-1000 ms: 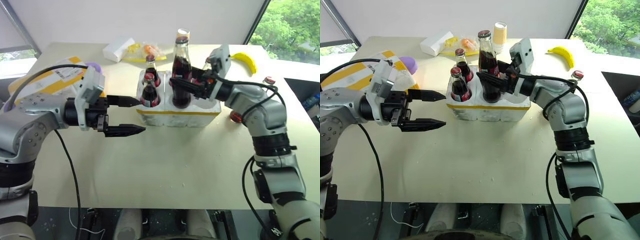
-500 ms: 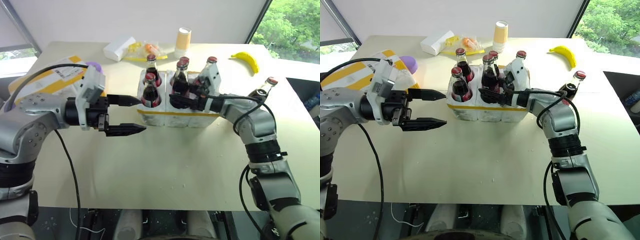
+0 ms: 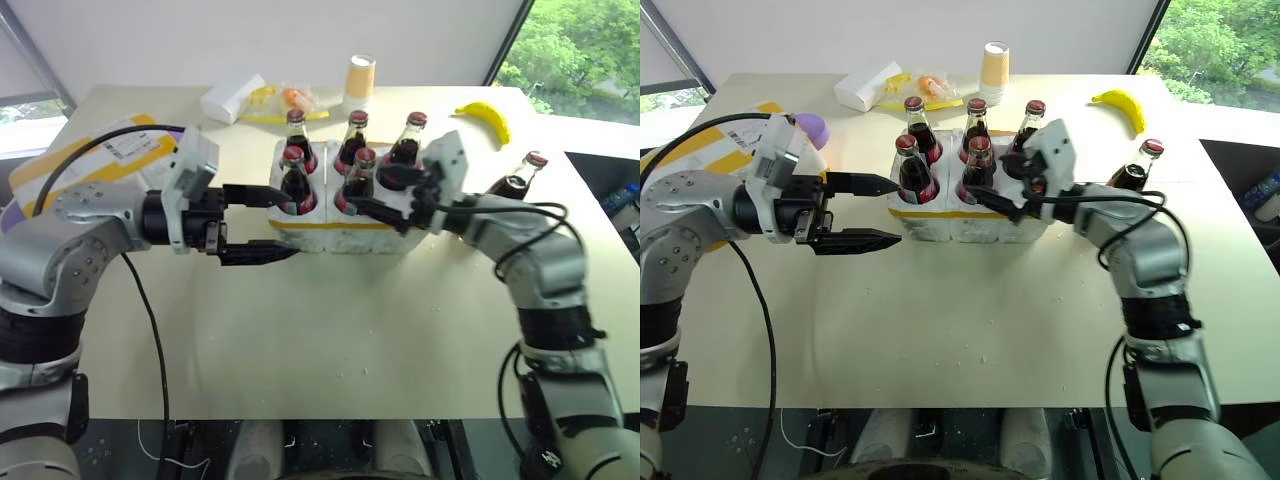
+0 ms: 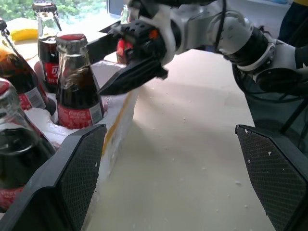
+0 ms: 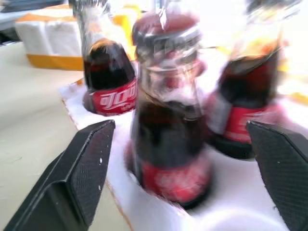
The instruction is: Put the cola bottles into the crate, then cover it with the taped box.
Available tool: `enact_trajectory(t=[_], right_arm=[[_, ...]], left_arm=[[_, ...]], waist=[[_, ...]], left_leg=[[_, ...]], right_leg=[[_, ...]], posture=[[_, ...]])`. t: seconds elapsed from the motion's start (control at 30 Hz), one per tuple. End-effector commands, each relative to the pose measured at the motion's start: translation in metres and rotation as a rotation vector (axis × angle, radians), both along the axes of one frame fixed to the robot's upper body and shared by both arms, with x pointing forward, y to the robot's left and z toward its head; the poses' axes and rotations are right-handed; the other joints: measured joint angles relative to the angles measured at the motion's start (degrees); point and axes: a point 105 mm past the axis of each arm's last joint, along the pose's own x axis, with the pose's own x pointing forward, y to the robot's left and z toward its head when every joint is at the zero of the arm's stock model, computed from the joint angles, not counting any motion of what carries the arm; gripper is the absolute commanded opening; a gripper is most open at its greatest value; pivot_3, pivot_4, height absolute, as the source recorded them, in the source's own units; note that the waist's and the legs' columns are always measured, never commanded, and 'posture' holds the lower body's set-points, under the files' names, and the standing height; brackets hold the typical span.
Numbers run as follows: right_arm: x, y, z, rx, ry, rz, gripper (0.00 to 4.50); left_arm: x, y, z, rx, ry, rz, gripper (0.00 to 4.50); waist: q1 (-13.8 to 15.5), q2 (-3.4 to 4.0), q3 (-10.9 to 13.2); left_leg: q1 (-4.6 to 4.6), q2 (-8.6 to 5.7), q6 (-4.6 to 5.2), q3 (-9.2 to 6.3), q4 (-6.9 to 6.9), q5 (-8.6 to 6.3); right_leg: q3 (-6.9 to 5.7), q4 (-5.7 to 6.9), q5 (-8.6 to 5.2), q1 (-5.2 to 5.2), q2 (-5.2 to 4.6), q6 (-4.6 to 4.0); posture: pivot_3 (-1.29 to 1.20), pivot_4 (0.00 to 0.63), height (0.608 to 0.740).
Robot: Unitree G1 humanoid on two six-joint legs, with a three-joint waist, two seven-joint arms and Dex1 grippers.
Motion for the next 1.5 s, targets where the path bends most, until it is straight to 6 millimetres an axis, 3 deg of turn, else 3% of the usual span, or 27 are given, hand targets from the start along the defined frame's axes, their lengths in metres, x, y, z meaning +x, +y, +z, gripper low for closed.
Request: enact_trajectory(t=[0.03, 0.17, 0.43, 0.7, 1.1, 1.5], right_arm=[[-0.033, -0.015, 0.027, 0.034, -0.061, -0.028, 4.45], [-0.061, -0.042, 0.018, 0.05, -0.016, -0.174, 4.45], [-0.084, -0.111, -0.008, 0.108, 0.031, -0.616, 4.45], [-0.06, -0.136, -0.021, 0.145, 0.042, -0.731, 4.45], [-0.018, -0.155, -0.044, 0.172, 0.067, -0.793, 4.45], [0.019, -0.153, -0.052, 0.242, 0.082, -0.778, 4.45]], left_arm=[[0.0, -0.002, 0.008, -0.004, -0.045, -0.029, 4.5], [0.004, -0.005, 0.008, -0.004, -0.045, -0.048, 4.5], [0.007, -0.013, 0.009, -0.011, -0.051, -0.088, 4.5], [0.007, -0.015, 0.012, -0.009, -0.061, -0.093, 4.5], [-0.002, -0.012, 0.017, -0.007, -0.075, -0.071, 4.5], [-0.004, -0.01, 0.015, -0.01, -0.072, -0.05, 4.5]], waist=[[-0.03, 0.0, 0.0], [0.23, -0.03, -0.02], [1.06, -0.04, -0.02], [0.75, -0.03, -0.02], [0.78, -0.03, -0.02], [0.35, -0.01, -0.01]], left_leg=[[0.0, 0.0, 0.0, 0.0, 0.0, 0.0], [0.0, 0.01, 0.0, -0.02, 0.0, 0.0], [0.02, 0.01, 0.02, -0.01, 0.02, -0.01], [0.05, 0.01, 0.03, -0.02, 0.02, -0.01], [0.03, 0.0, 0.03, 0.0, 0.02, -0.01], [0.04, 0.01, 0.01, 0.01, 0.02, 0.0]], right_leg=[[0.0, 0.0, 0.0, 0.0, 0.0, 0.0], [0.0, 0.0, 0.0, 0.01, -0.01, 0.0], [0.02, 0.0, 0.0, 0.02, -0.02, -0.01], [0.05, 0.01, 0.0, 0.01, 0.0, -0.02], [0.05, 0.0, 0.0, 0.02, 0.0, -0.01], [0.05, 0.01, 0.0, 0.02, 0.01, -0.01]], posture=[[0.0, 0.15, 0.74], [0.0, 0.15, 0.74], [0.0, 0.15, 0.74], [0.0, 0.15, 0.74], [0.0, 0.15, 0.74], [0.0, 0.15, 0.74]])
